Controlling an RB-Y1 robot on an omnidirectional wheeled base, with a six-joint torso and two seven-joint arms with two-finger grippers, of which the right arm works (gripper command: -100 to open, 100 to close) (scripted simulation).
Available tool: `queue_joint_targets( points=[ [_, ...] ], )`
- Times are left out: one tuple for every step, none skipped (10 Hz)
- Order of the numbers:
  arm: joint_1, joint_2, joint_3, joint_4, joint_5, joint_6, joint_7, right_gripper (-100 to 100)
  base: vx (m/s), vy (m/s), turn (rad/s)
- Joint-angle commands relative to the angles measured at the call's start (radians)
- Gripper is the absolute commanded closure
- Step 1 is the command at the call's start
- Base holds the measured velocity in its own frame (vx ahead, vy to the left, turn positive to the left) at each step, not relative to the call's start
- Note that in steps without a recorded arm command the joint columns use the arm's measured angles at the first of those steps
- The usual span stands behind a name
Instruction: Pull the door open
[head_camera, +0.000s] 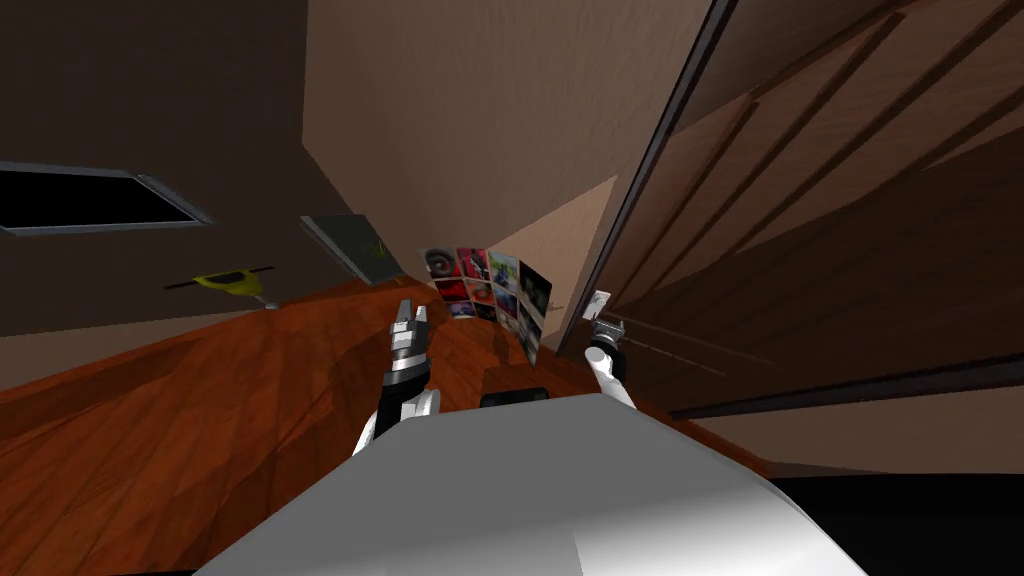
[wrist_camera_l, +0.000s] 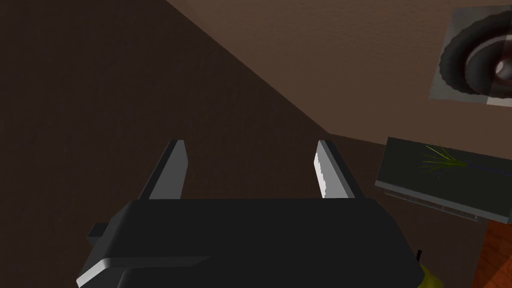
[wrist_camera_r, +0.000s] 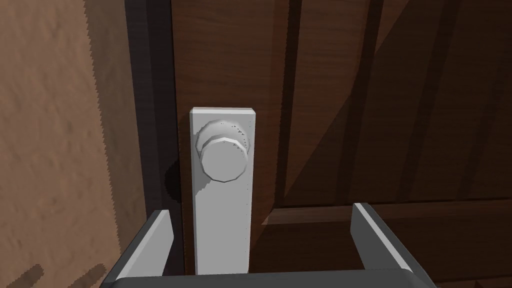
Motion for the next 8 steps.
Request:
queue_joint_targets(
  points=[
    [-0.008,0.002,-0.005,0.019,-0.024,-0.003,-0.011,-100,-0.134,-0.109,0.32],
    [-0.013,0.002,-0.007,0.03,-0.037,-0.005,-0.018,-100,-0.134,-0.146,0.297],
    [-0.015,0.002,-0.009,0.035,-0.044,-0.005,-0.022,-100,-0.107,-0.128,0.306],
    [-0.019,0.002,-0.011,0.045,-0.054,-0.007,-0.028,-100,-0.093,-0.079,0.311],
    [-0.021,0.002,-0.012,0.05,-0.061,-0.007,-0.031,-100,-0.086,-0.06,0.254],
    [-0.018,0.003,-0.011,0.044,-0.056,-0.007,-0.029,-100,-0.036,-0.03,0.042],
    [-0.01,-0.021,-0.008,0.054,-0.055,-0.004,-0.059,-100,0.086,-0.025,-0.042],
    [-0.003,-0.04,-0.006,0.061,-0.053,-0.001,-0.084,-100,0.174,-0.036,-0.027]
  ],
)
